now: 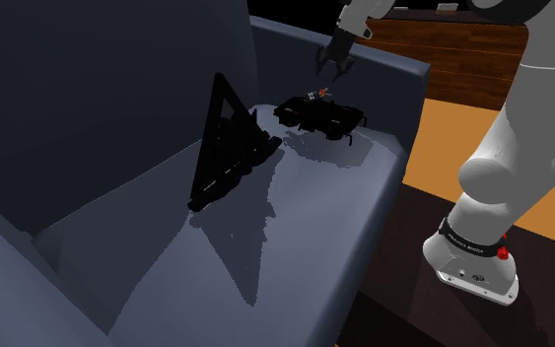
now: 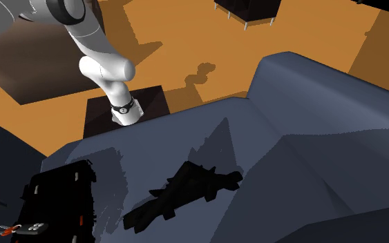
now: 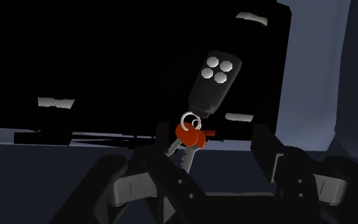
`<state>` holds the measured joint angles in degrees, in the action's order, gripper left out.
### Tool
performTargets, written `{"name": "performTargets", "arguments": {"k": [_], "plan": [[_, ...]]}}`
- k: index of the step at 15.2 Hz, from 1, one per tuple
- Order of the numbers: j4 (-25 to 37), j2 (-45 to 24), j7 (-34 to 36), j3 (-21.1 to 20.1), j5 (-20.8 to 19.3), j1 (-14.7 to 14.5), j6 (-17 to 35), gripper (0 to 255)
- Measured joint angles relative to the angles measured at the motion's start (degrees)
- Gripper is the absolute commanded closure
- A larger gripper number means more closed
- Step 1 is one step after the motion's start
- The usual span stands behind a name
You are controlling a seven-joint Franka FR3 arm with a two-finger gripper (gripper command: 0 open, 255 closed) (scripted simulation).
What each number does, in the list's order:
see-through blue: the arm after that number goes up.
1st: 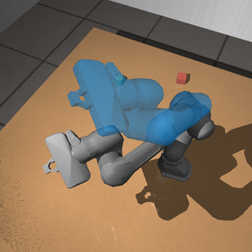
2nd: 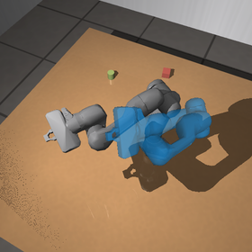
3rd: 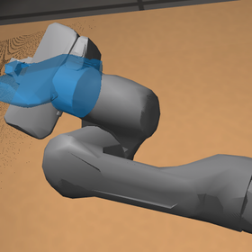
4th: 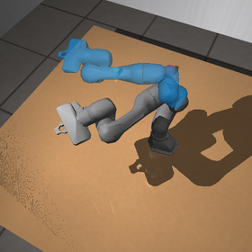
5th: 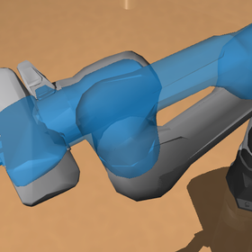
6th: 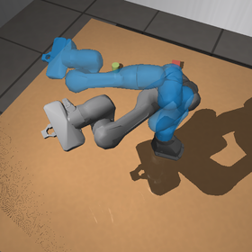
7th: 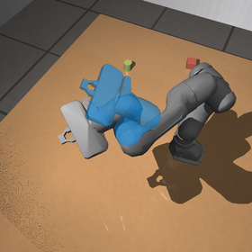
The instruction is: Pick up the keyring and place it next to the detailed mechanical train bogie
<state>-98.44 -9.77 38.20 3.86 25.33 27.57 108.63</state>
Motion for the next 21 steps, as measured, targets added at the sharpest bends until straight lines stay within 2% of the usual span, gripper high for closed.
{"name": "performTargets", "arguments": {"k": [8, 9, 10, 11, 12, 13, 14, 15, 16, 17, 18, 19, 21], "plan": [[-0.03, -0.26, 0.16, -0.18, 0.1, -0.24, 0.76, 255], [-0.03, -0.25, 0.16, -0.19, 0.1, -0.25, 0.76, 0], [-0.03, -0.25, 0.16, -0.19, 0.1, -0.25, 0.76, 0], [-5.13, 3.12, 3.08, -0.42, -2.55, -2.38, 4.47, 0], [-12.33, 7.17, 11.22, -1.89, -9.74, -4.89, 13.48, 0], [-12.75, 7.33, 18.09, -2.01, -15.99, -5.09, 19.06, 0], [-12.5, 7.34, 18.51, -2.07, -16.24, -4.83, 18.65, 0], [-7.13, 4.11, 19.19, -2.41, -16.04, -5.15, 12.66, 0], [2.87, -2.04, 25.37, -2.67, -17.93, -5.61, 2.84, 0], [16.2, -10.29, 34.62, -2.48, -19.84, -6.32, -9.15, 0], [23.74, -15.35, 40.14, -2.02, -20.69, -7.02, -16.65, 0], [26.47, -17.37, 43.02, -1.71, -21.1, -7.52, -19.89, 0], [27.28, -18.67, 45.24, -1.45, -21.42, -8.0, -21.28, 0]]}}
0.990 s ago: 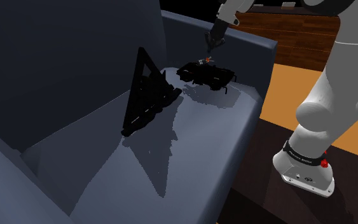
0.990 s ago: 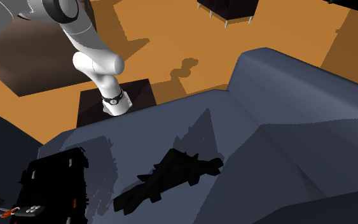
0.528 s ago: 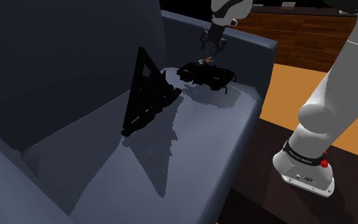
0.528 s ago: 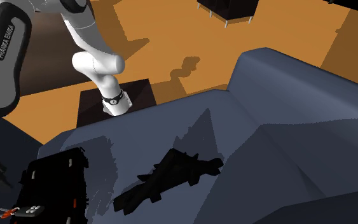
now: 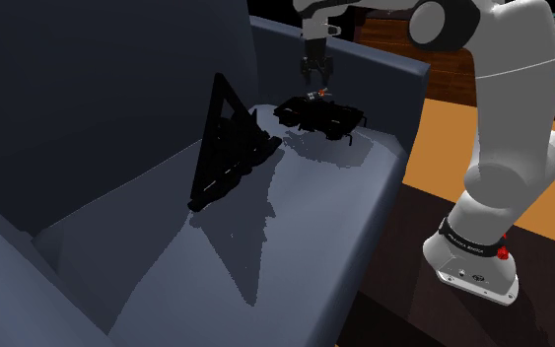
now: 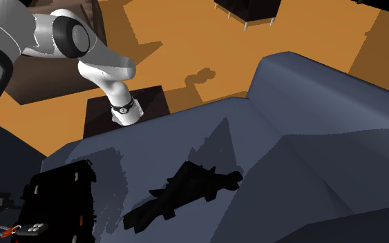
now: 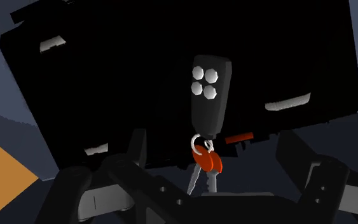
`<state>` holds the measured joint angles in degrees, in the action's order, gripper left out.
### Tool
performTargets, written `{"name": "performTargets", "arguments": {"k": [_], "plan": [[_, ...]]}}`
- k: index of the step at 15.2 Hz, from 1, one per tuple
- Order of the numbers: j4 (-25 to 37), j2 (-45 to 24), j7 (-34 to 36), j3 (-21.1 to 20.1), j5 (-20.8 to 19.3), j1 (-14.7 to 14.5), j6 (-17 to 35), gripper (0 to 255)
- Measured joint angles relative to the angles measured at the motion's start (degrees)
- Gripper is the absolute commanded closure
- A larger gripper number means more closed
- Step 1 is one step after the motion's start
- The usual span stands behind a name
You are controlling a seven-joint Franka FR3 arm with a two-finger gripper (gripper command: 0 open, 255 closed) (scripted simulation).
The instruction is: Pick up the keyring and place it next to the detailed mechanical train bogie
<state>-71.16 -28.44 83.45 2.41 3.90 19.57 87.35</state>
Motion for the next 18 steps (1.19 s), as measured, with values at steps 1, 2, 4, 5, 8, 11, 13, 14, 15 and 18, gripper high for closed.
{"name": "performTargets", "arguments": {"k": [1, 2, 4, 5, 8, 11, 13, 14, 15, 18], "plan": [[-0.72, -0.06, 0.32, 0.06, -0.05, -0.08, 0.47, 0], [-1.67, 0.12, 0.52, 0.08, -0.09, -0.16, 1.07, 0], [-3.3, 0.27, 0.62, 0.1, -0.11, -0.23, 2.42, 0], [-3.72, 0.35, 0.61, 0.11, -0.12, -0.23, 2.74, 0], [-4.25, 0.55, 0.63, 0.11, -0.12, -0.26, 3.07, 0], [-4.33, 0.58, 0.63, 0.11, -0.12, -0.26, 3.12, 255], [-4.33, 0.58, 0.63, 0.11, -0.12, -0.26, 3.12, 255], [-4.31, 0.64, 0.64, 0.11, -0.12, -0.27, 3.06, 255], [-4.29, 0.68, 0.64, 0.11, -0.12, -0.26, 3.02, 255], [-4.32, 0.78, 0.63, 0.12, -0.13, -0.26, 2.96, 255]]}}
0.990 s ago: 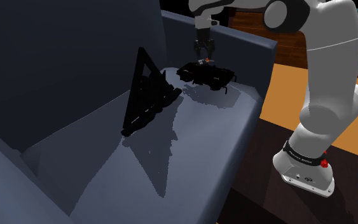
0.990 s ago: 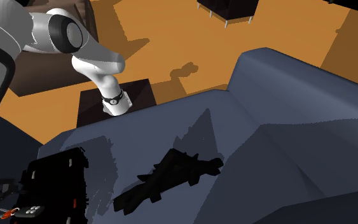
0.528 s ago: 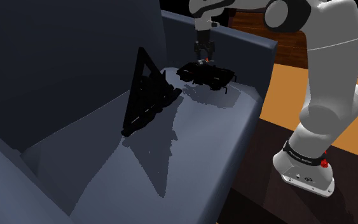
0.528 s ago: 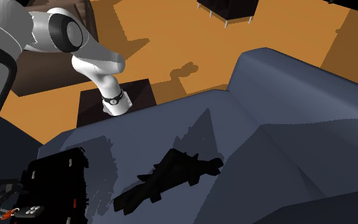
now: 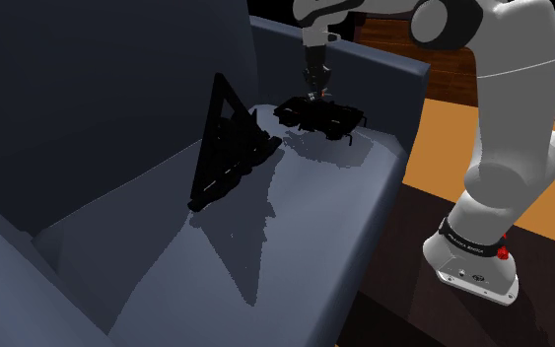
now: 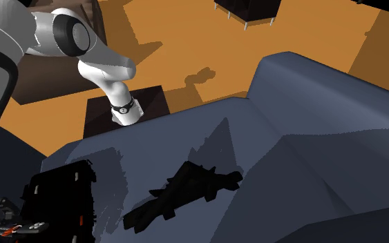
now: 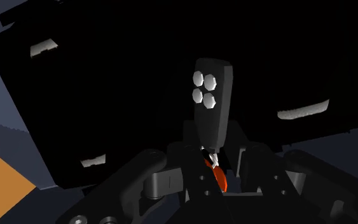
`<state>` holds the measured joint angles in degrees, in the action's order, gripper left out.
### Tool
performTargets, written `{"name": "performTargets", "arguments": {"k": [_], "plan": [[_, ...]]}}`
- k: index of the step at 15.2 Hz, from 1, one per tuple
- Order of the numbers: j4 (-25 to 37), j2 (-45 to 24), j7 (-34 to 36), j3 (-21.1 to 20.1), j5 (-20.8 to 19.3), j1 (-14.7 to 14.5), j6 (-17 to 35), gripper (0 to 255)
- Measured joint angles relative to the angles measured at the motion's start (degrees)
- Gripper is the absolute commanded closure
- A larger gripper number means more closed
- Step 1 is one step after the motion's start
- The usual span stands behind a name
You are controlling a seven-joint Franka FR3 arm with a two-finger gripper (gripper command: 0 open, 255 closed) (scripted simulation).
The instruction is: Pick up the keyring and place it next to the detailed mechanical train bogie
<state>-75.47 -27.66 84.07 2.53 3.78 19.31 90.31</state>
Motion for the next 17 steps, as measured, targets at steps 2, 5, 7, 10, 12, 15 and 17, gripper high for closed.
{"name": "performTargets", "arguments": {"k": [2, 5, 7, 10, 12, 15, 17], "plan": [[-0.05, 0.04, -0.02, 0.01, 0.0, 0.02, 0.01, 255], [0.77, 0.0, 0.06, 0.0, -0.01, 0.0, -0.8, 255], [2.32, -0.19, 0.06, 0.01, -0.01, 0.07, -2.16, 255], [4.58, -0.2, 0.21, 0.0, 0.0, 0.08, -4.4, 255], [6.24, -0.23, 0.34, -0.02, 0.0, 0.08, -6.04, 255], [10.06, -1.21, 0.35, 0.0, 0.03, 0.26, -8.87, 255], [12.26, -1.6, 0.49, -0.02, 0.06, 0.27, -10.67, 255]]}}
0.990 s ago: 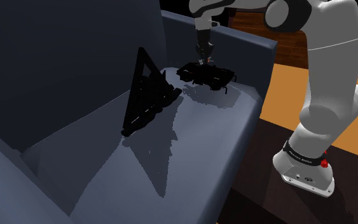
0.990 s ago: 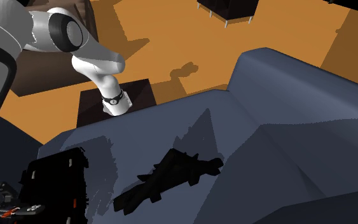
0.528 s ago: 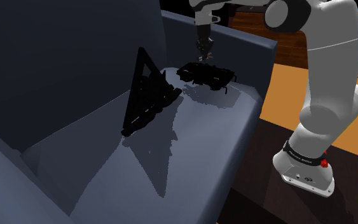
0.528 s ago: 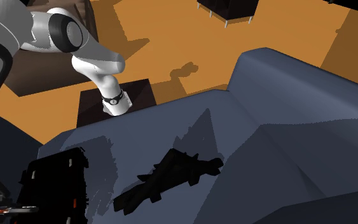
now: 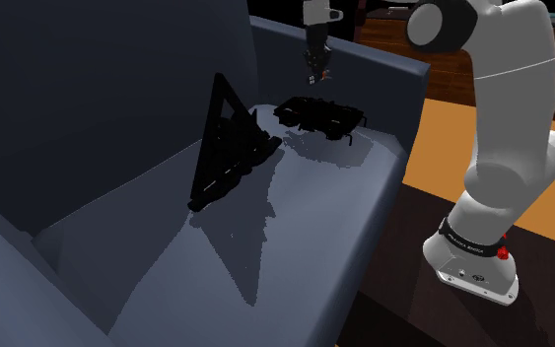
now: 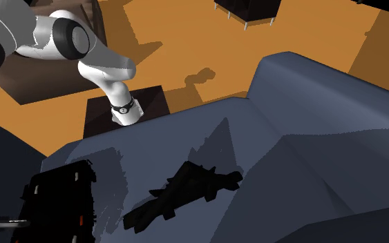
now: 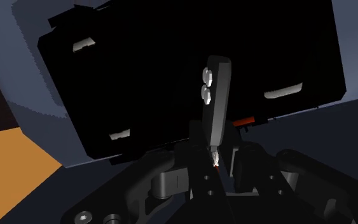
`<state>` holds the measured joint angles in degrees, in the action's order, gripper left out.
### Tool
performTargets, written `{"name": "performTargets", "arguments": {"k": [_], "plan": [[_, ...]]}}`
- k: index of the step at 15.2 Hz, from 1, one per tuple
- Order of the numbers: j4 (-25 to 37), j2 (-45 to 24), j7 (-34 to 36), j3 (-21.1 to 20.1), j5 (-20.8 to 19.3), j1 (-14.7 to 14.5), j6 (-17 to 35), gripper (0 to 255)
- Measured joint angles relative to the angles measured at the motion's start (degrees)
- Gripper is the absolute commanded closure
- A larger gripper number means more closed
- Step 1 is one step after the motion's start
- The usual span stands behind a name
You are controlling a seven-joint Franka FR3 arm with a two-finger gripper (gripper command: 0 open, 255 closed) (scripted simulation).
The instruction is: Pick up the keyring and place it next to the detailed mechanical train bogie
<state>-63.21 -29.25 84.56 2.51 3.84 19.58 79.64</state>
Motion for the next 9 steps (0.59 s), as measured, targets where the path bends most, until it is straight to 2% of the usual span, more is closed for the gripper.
{"name": "performTargets", "arguments": {"k": [6, 9], "plan": [[7.49, -1.89, 0.27, -0.05, 0.11, 0.2, -5.58, 255], [-1.84, 3.95, 1.99, -0.48, 0.09, -1.46, -2.04, 255]]}}
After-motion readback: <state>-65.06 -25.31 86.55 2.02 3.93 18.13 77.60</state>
